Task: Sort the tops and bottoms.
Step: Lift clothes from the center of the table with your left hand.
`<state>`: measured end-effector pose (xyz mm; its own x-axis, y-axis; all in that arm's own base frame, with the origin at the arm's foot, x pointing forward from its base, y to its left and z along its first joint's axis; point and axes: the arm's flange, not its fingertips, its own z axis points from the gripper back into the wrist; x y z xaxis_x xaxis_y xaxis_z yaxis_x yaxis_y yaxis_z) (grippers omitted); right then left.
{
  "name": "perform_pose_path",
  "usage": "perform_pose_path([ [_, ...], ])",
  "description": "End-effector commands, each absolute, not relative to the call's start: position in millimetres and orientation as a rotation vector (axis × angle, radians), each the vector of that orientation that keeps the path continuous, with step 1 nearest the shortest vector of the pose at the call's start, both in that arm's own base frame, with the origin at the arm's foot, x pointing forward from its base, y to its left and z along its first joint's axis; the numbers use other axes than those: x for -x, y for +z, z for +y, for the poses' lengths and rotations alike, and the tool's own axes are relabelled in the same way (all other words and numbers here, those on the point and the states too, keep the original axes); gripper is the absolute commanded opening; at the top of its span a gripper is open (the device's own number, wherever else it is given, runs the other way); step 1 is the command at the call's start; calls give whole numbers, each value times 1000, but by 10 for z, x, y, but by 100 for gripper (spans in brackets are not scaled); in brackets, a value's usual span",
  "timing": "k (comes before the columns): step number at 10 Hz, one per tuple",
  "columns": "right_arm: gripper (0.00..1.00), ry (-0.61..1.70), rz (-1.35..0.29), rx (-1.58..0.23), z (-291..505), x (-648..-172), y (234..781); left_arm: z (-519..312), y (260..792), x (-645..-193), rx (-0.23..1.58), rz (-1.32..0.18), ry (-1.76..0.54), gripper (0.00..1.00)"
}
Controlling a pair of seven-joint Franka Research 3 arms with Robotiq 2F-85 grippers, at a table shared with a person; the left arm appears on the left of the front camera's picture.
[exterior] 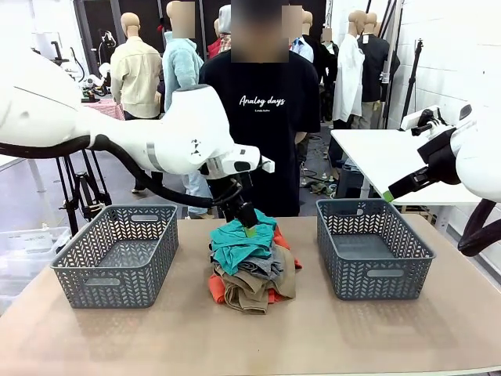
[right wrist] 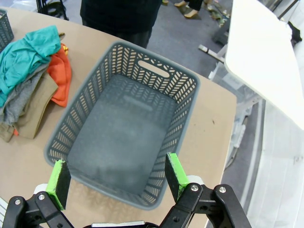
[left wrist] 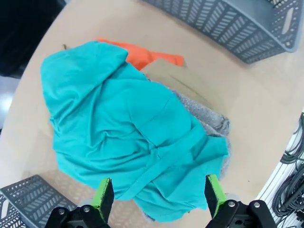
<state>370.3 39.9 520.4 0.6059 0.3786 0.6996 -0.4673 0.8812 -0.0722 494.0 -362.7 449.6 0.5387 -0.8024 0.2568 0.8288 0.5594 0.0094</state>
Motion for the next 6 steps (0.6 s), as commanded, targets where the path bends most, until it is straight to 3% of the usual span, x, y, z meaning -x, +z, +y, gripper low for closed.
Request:
perform_pose_path([
  [1,100,495,-786,-131,376,-3723,5190,-3777,4465,-5089,64,-230,-955,100],
  [6,100,495,-786,-131,376,-3723,5190,-3951,4304,-5218,88,-284,-904,100],
])
